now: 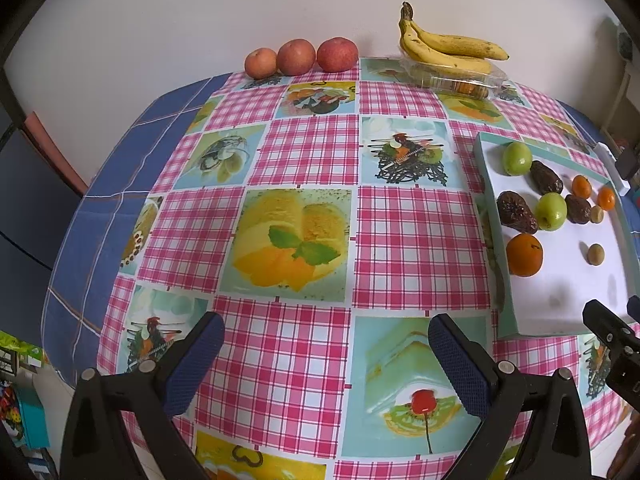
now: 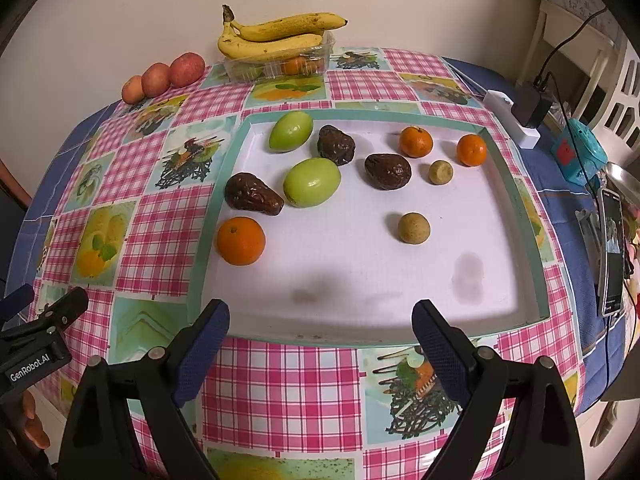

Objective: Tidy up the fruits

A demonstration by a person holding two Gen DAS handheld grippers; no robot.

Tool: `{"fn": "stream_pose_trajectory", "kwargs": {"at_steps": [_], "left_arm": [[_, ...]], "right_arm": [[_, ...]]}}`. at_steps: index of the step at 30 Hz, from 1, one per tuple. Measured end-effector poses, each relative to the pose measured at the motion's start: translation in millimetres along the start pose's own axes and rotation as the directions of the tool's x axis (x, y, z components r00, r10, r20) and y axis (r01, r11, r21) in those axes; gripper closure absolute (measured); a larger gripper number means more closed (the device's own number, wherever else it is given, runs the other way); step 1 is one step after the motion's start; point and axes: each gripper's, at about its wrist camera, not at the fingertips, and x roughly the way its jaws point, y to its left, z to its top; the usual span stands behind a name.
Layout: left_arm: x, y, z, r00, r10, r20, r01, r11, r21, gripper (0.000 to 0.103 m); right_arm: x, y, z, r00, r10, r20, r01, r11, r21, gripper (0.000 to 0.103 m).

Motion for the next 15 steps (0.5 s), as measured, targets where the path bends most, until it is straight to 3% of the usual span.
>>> {"fn": "stream_pose_trajectory", "kwargs": {"at_steps": [15], "left_arm": [[0.6,0.3,-0.1,1.0,0.001,0.0,-0.001,1.0,0.0,0.0]], "right_arm": [[-0.5,2.1,0.2,1.0,0.0,0.001,0.0,1.0,-0.003,0.01]]}}
